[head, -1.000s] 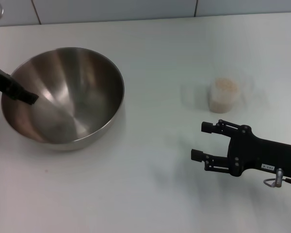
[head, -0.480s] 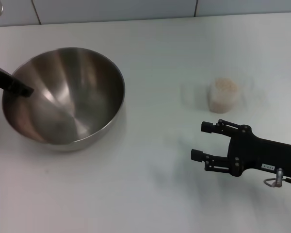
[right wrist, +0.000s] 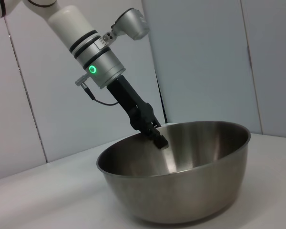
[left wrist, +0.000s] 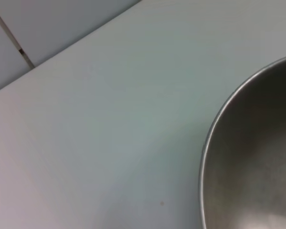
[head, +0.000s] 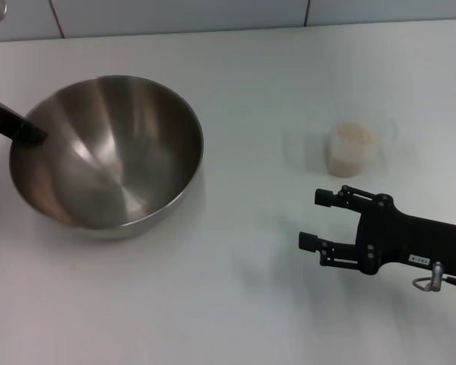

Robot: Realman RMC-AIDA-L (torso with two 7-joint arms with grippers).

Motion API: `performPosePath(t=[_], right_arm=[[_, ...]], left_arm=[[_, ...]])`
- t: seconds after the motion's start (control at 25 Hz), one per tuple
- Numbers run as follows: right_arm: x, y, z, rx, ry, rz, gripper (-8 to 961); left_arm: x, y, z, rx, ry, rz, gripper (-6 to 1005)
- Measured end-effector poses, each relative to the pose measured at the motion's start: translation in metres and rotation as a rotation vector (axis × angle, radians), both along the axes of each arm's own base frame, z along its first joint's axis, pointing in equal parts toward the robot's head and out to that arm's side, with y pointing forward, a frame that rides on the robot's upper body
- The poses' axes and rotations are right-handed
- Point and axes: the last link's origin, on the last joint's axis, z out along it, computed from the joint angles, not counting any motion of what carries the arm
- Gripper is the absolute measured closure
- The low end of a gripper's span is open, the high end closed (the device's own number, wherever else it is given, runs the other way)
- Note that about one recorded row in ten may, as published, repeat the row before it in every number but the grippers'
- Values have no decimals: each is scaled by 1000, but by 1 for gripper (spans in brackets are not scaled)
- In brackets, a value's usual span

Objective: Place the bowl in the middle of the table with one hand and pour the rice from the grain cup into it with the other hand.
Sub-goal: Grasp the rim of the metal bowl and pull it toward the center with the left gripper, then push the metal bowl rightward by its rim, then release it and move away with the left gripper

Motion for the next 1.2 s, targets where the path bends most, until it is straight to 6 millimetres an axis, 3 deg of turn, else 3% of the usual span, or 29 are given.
performPosePath(t=[0.36, 0.48, 0.56, 0.72, 1.2], right_arm=[[0, -1, -1, 1, -1, 5, 139], [0, -1, -1, 1, -1, 5, 139], [0, -1, -1, 1, -1, 5, 139], [0, -1, -1, 1, -1, 4, 139], [0, -1, -1, 2, 0, 2, 139]], left_arm=[[23, 8, 6, 22, -42, -28, 895], [47, 13, 3, -4, -84, -70, 905], [51, 14, 3, -9, -91, -79, 911], [82, 20, -4, -46, -126, -146, 957], [134, 31, -43, -146, -140, -268, 961]])
